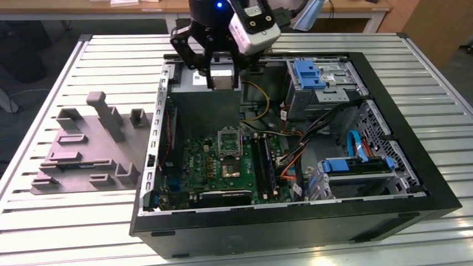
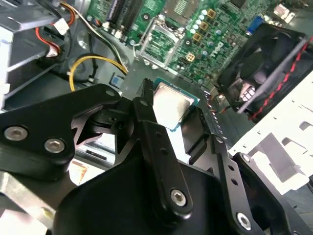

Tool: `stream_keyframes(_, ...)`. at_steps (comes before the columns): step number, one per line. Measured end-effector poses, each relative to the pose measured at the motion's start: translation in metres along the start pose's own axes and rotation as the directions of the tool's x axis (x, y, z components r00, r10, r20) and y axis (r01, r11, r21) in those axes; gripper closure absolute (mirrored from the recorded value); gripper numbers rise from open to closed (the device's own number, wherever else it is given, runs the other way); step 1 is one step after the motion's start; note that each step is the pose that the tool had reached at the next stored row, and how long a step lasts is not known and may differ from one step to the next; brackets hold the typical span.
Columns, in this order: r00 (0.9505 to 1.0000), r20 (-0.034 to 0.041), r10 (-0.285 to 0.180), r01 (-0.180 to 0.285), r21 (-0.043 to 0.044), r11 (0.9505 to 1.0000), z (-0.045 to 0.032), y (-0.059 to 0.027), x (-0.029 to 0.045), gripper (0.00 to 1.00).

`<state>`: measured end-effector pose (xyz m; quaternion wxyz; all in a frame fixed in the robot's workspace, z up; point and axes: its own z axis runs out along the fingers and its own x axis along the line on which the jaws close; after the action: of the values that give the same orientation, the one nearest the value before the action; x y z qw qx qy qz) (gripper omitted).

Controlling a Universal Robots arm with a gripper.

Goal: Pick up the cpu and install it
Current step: 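Pick up the cpu and move it towards the insertion slot, then place the cpu into insertion slot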

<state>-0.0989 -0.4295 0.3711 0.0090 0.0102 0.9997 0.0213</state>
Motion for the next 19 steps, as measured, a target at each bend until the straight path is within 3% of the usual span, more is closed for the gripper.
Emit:
stream_keyframes(5,1.0,0.0,0.0,0.0,0.0,1.0,0.0002,0.0002,-0.0117,0.53)
stream_keyframes(19,1.0,0.0,0.0,0.0,0.0,1.0,0.0002,0.0002,-0.0131,0.53)
